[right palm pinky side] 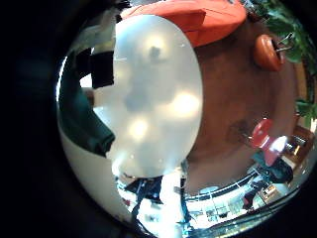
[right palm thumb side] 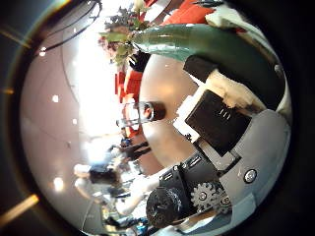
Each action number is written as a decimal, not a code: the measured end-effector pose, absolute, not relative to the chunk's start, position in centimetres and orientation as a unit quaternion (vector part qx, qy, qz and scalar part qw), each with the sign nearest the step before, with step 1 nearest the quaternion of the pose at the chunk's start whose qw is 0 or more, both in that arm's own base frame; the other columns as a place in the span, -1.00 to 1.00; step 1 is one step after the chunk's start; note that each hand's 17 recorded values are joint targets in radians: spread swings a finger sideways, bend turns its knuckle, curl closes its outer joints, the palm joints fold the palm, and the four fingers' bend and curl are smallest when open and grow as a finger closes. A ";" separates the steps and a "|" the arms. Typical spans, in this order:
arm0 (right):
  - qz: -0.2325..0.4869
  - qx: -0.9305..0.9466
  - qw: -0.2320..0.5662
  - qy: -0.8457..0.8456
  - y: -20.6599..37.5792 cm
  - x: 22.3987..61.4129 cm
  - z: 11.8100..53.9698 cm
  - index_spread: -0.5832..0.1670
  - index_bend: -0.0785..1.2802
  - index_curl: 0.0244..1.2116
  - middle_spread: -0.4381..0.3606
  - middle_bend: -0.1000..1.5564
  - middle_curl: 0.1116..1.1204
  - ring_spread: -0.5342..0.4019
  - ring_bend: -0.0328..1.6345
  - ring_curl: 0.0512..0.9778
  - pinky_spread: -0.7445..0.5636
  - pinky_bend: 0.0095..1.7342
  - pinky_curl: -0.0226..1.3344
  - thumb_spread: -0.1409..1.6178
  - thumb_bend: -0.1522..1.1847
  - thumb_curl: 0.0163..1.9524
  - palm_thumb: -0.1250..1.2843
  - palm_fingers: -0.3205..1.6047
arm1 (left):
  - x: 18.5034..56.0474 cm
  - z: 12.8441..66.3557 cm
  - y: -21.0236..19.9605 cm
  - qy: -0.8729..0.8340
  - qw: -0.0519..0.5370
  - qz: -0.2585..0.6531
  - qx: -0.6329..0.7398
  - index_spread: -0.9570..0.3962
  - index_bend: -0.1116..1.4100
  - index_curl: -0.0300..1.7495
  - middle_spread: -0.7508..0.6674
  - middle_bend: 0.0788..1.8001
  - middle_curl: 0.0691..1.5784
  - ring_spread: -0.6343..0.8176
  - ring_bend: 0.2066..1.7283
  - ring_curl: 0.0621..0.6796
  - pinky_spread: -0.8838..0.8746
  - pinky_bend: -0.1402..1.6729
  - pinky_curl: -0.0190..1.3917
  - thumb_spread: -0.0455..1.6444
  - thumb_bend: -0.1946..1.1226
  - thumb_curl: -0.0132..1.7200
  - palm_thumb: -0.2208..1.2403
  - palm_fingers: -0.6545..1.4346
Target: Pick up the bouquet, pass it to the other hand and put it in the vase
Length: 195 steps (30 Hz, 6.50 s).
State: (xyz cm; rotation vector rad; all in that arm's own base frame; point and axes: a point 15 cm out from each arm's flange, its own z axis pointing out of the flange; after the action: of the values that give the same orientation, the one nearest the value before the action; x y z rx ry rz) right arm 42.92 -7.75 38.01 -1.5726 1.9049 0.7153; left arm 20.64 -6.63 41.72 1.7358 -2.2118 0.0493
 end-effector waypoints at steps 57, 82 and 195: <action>0.456 -0.778 0.308 0.303 17.2 29.3 45.1 -0.10 0.79 0.66 -0.26 0.78 0.48 -0.27 0.76 0.54 -0.14 0.35 0.64 0.16 -0.69 0.51 0.74 0.48 | 27.5 55.8 -16.3 -0.555 0.550 0.503 0.369 0.22 -0.39 -0.56 -0.13 -0.24 -0.39 -0.29 -0.26 -0.35 -0.13 -0.28 -0.45 0.08 -0.71 -0.58 -0.30 0.78; 0.508 -0.676 0.372 0.383 12.1 31.4 42.9 -0.32 -0.37 -0.06 0.04 -0.25 -0.24 0.13 0.00 -0.13 0.38 -0.23 0.11 0.27 -0.82 -0.14 0.20 -0.82 | 33.5 64.7 -7.0 -0.508 0.286 0.700 0.412 -0.47 0.35 0.04 -0.58 0.37 0.00 -0.68 0.67 0.60 -0.62 0.52 0.17 0.23 -0.51 -0.21 0.60 0.66; 0.263 -0.683 0.485 0.479 16.3 38.3 42.0 -0.25 -0.60 -0.47 0.22 -0.67 -0.64 0.48 -0.65 -0.55 0.68 -0.68 -0.51 0.24 -0.81 -0.43 0.31 -0.52 | 49.8 43.4 -3.6 -0.518 0.334 0.555 0.559 0.58 -0.77 -0.45 0.87 -0.89 -0.66 0.71 -0.57 -0.63 0.66 -0.65 -0.37 0.12 -0.76 -0.56 -0.54 -0.58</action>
State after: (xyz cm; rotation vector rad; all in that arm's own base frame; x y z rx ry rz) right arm 38.27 16.28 41.98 -1.6627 1.1656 0.6414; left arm 49.84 -3.55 43.43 1.4587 -1.3523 1.4474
